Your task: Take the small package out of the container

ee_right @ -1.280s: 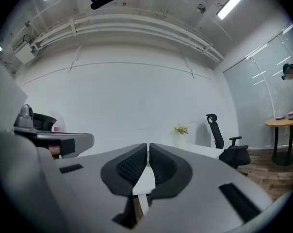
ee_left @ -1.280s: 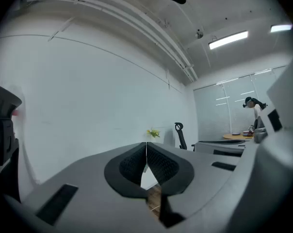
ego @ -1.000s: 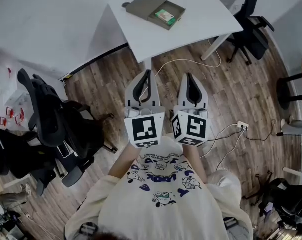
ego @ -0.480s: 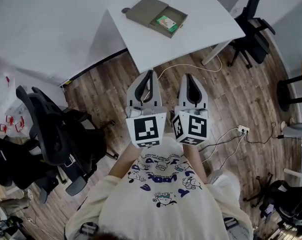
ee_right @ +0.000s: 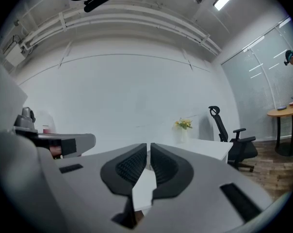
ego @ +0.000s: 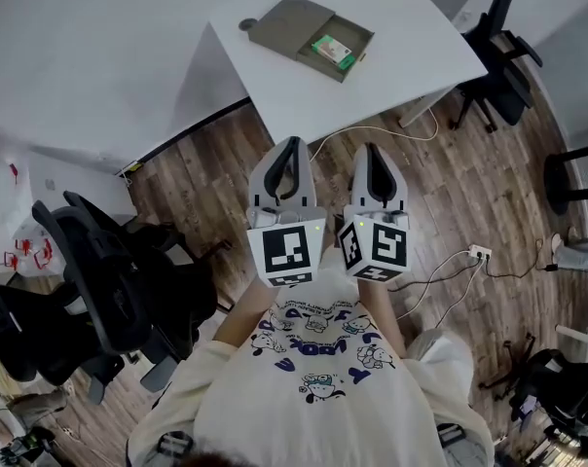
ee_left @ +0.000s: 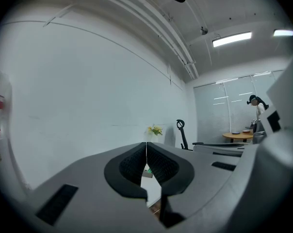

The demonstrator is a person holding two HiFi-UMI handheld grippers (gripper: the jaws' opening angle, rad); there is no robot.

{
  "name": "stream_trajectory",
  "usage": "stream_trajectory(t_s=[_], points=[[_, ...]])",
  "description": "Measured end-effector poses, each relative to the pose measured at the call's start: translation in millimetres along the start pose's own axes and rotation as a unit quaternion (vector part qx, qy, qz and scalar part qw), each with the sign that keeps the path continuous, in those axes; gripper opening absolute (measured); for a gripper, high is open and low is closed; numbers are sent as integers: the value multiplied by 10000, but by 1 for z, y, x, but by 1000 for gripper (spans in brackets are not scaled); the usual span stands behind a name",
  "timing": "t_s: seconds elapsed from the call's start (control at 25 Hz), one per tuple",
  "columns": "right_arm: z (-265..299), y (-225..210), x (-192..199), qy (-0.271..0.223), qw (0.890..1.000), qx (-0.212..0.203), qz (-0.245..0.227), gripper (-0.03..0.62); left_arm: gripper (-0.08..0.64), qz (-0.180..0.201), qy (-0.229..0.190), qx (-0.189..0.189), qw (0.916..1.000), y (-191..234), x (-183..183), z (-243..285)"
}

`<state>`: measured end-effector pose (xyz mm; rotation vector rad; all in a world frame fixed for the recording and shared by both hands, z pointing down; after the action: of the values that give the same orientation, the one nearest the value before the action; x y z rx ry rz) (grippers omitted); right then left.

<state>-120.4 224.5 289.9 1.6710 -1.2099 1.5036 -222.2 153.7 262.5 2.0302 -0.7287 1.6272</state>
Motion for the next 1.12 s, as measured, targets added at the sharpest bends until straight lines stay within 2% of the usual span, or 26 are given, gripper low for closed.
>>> stream_trajectory(t_s=[0.28,0.52,1.12], points=[[21,-2,12,144,9999,-27,-23,38,17,-62,189,-28,9998,4,16,18],[50,-20,19,183,9998,-107,-71,38,15,-42,178,-142,9997,5,24,47],[154,-99,28,295,9986,-434,2,38,15,-3,294,-660,9974,-18,50,156]])
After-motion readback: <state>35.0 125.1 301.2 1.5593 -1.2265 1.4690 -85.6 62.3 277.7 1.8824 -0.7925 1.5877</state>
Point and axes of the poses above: the fingertips, and each gripper's own axes: z forward along the fingers, y to its left, x out of its underside, the point moved 2 cm from there along -z, backward along the fingers, and after that the axes turned 15 degrees about -y, right-handed, at the moved point
